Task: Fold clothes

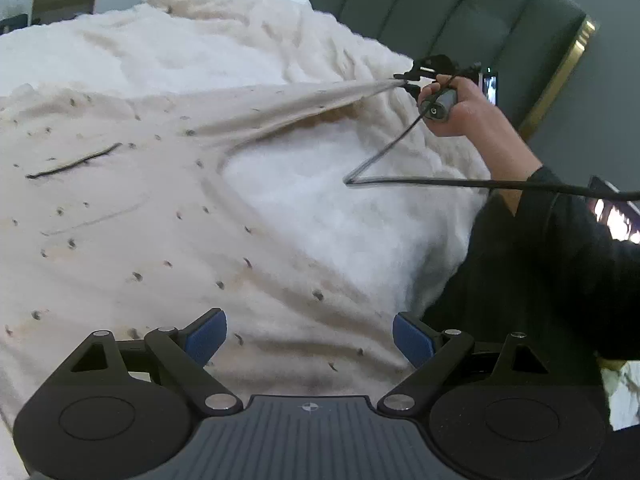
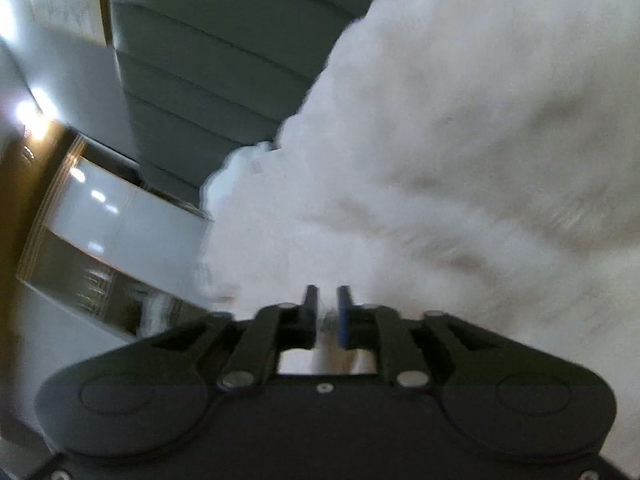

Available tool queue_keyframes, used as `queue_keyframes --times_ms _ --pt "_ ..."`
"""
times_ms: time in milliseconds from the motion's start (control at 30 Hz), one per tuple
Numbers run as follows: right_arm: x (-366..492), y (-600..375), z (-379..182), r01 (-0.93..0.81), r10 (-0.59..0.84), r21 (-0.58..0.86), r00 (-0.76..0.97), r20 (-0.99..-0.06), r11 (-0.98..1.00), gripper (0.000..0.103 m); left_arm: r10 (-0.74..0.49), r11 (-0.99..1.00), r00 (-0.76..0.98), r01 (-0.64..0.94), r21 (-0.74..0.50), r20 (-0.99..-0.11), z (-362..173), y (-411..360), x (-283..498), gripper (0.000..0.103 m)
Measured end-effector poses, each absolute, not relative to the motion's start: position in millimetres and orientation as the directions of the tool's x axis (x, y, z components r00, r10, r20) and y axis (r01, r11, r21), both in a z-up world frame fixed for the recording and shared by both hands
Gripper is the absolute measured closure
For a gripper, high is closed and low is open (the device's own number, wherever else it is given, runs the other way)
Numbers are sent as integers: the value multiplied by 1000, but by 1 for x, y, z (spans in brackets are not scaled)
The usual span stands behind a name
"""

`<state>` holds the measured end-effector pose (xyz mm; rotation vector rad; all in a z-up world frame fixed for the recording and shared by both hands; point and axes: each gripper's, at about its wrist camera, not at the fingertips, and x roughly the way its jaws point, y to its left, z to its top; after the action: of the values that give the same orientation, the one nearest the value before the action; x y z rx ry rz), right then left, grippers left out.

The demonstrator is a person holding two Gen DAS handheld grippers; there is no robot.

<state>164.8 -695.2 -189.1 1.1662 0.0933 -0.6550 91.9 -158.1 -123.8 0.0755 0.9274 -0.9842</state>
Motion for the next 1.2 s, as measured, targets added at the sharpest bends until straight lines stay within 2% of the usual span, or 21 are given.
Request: queue_keyframes --times_ms 100,133,167,300,400,500,600,700,867,933,1067,1200 --pt "150 -704 -194 567 -503 800 758 -414 196 85 -681 575 216 749 -328 -700 -123 -162 87 16" --pt "149 -706 -192 562 -515 802 757 -402 202 80 -682 576 218 749 -328 -698 -122 -162 87 16" --pt "152 -706 -187 556 -514 797 767 -384 234 70 -683 576 218 747 -331 -697 -121 -162 87 16" --pt "155 -706 -187 527 -460 796 810 -364 297 57 -674 587 229 743 -321 -702 -119 -161 87 16" --pt "164 -704 -196 524 -406 808 822 -398 269 55 -669 600 246 736 -314 -702 -117 -158 88 16" --pt "161 -702 -190 482 -373 841 848 -377 247 52 -674 617 275 720 -318 -686 -112 -153 89 16" --pt "174 -692 -175 461 -342 827 871 -352 322 47 -670 651 323 688 -320 -669 -105 -145 92 15" --pt "188 -671 -156 444 -303 777 892 -335 446 42 -655 682 376 667 -300 -655 -97 -137 93 12" --pt "226 -619 -116 377 -204 609 920 -335 698 21 -642 707 420 648 -283 -642 -89 -127 94 11" --pt "234 -590 -105 346 -175 519 920 -351 781 16 -635 715 429 642 -278 -643 -87 -124 95 8" --pt "241 -554 -96 301 -127 430 914 -386 851 15 -619 736 458 622 -267 -639 -83 -117 93 4" --pt "243 -529 -95 270 -84 406 904 -419 873 15 -612 747 473 609 -267 -634 -80 -112 89 3"
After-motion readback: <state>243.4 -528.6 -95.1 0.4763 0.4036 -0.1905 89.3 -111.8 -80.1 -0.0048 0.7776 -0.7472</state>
